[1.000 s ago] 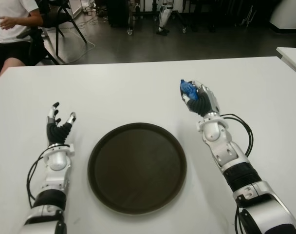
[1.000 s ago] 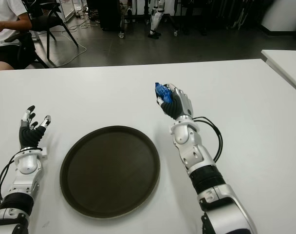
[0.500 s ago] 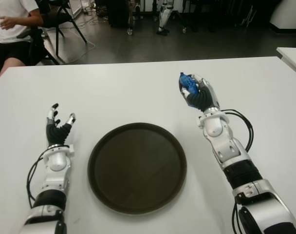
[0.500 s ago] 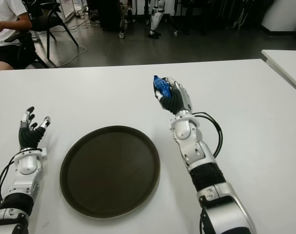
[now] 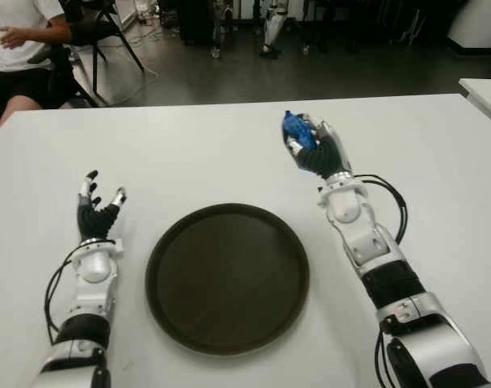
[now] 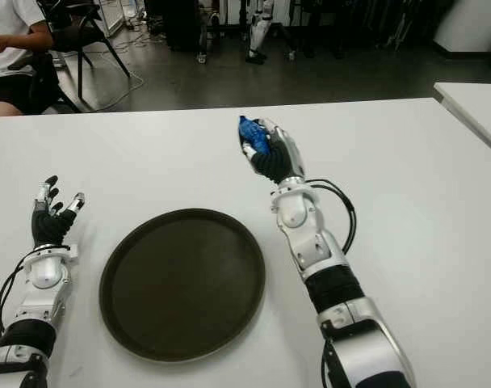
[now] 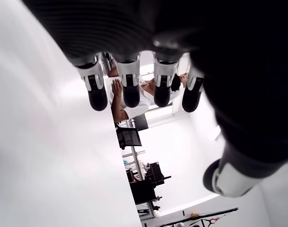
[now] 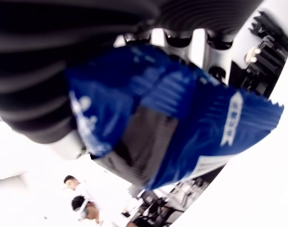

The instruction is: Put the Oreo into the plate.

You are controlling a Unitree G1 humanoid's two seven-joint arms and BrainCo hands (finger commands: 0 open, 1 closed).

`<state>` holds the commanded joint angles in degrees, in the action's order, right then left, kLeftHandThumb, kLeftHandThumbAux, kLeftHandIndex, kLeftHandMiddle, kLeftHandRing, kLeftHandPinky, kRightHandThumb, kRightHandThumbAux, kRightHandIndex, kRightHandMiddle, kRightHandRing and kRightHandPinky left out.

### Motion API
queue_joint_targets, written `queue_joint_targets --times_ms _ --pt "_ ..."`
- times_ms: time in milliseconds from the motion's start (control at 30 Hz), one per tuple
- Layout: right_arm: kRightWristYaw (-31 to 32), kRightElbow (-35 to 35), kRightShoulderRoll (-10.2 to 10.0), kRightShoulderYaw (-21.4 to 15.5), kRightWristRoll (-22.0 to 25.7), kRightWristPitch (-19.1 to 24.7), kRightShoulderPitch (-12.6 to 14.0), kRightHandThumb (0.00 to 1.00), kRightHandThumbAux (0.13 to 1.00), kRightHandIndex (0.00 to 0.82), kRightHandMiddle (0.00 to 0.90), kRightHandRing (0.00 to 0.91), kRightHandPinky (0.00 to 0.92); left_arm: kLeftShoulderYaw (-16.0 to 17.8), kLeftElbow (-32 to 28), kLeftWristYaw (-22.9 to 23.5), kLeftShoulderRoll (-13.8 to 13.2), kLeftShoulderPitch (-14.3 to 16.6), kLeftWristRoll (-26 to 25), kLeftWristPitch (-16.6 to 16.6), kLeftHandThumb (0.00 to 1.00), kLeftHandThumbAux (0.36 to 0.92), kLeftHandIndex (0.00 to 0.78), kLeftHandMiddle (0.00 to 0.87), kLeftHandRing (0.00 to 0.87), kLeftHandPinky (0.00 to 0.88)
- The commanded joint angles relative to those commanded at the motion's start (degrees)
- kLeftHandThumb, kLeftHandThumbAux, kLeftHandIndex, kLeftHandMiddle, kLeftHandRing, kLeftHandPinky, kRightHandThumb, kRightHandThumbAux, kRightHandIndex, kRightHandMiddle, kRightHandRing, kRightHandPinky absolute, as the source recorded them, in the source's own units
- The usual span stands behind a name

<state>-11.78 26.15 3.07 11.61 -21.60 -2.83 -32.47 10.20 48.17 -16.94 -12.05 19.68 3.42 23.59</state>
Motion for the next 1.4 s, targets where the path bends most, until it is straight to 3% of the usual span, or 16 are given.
queue_joint_targets --times_ms 300,467,600,733,1167,1400 --pt "0.1 0.5 -2.0 1.4 -0.1 -3.7 -0.5 0.708 0.720 0.440 0.817 0.814 0.804 0.0 -0.3 0.1 0.0 -0.1 0.0 -0.4 0.018 0.681 0.022 0.016 0.000 0.012" --pt "0.0 3.9 -5.1 2.9 0.2 -6.9 -1.5 0.708 0.719 0.441 0.816 0.816 0.803 -0.4 -2.0 0.3 0.2 -0.6 0.3 -0.9 0.003 0.674 0.022 0.007 0.000 0.001" --pt "3.7 -1.6 -6.8 4.9 0.9 -4.7 1.1 0.707 0.719 0.440 0.818 0.815 0.802 -0.4 -3.4 0.2 0.6 -1.1 0.2 -1.5 0.008 0.670 0.036 0.016 0.000 0.000" --pt "6.3 -3.2 -9.0 6.7 1.3 -3.5 1.4 0.706 0.720 0.440 0.817 0.811 0.798 -0.1 -4.4 0.2 1.0 -1.4 -0.3 -2.0 0.028 0.680 0.035 0.019 0.000 0.012" --pt "11.3 -6.4 -8.9 10.1 0.5 -5.0 3.8 0.705 0.719 0.439 0.831 0.832 0.821 -0.3 -4.2 -0.8 0.8 -1.5 0.8 -2.6 0.012 0.661 0.025 0.013 0.000 0.000" --pt "11.6 -5.1 -8.5 12.7 -1.9 -5.9 4.4 0.705 0.718 0.440 0.824 0.826 0.812 -0.5 -3.5 -1.3 0.6 -1.4 1.4 -1.9 0.006 0.680 0.026 0.015 0.000 0.003"
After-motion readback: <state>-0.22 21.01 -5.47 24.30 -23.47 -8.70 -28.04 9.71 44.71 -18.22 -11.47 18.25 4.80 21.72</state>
